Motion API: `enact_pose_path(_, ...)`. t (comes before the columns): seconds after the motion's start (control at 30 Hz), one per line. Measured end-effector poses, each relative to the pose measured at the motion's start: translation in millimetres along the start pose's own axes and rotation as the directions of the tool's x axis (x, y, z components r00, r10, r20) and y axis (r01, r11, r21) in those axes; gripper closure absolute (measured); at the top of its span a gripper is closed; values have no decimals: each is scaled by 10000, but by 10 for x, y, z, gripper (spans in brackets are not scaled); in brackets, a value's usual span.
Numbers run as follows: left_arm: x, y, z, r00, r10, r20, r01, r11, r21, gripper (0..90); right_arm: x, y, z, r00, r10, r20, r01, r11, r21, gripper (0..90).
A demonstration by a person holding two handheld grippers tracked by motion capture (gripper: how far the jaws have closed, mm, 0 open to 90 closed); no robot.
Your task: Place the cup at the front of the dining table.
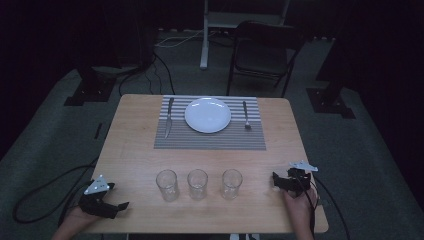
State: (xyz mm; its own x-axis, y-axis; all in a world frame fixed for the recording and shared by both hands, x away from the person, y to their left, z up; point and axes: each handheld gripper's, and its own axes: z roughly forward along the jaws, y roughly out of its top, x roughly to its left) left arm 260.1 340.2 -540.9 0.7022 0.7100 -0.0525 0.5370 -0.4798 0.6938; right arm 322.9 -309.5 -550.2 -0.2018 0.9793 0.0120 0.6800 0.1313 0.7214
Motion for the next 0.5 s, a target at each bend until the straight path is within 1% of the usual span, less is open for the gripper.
enact_pose_path(0.03,-10,12,5,10000,48,71,-48,10000,38,27,0,0,0,10000,0,0,0,10000,0,125)
enact_pose_path(0.07,-33,38,12,9999,109,130,-108,9999,-73,27,1,0,0,10000,4,-2,-4,10000,-3,125)
enact_pose_path(0.1,-37,55,12,9996,93,272,-91,9999,-81,27,0,0,0,10000,3,-3,-3,10000,-3,125)
enact_pose_path(0.17,-60,85,23,9993,140,336,-132,9997,-228,28,1,0,0,10000,3,-4,-3,10000,-4,125)
enact_pose_path(0.2,-69,101,33,9988,180,455,-171,9997,-198,27,1,0,0,10000,3,-2,-3,10000,-4,125)
enact_pose_path(0.27,-87,115,45,9987,229,451,-219,9995,-218,27,1,0,0,10000,1,-1,-1,10000,-6,125)
enact_pose_path(0.3,-114,142,68,9977,293,616,-280,9994,-216,27,1,0,0,10000,1,-3,-1,10000,-5,125)
enact_pose_path(0.33,-114,142,68,9977,293,616,-280,9994,-216,27,1,0,0,10000,1,-1,-1,10000,-6,125)
enact_pose_path(0.37,-131,166,86,9965,358,749,-344,9992,-209,27,1,0,0,10000,-1,0,1,10000,-5,125)
enact_pose_path(0.43,-140,176,95,9966,367,734,-349,9991,-257,28,1,0,0,10000,1,-3,-1,10000,-5,125)
enact_pose_path(0.5,-156,204,120,9953,387,887,-362,9989,-297,28,1,-1,-1,10000,2,-1,-2,10000,-5,126)
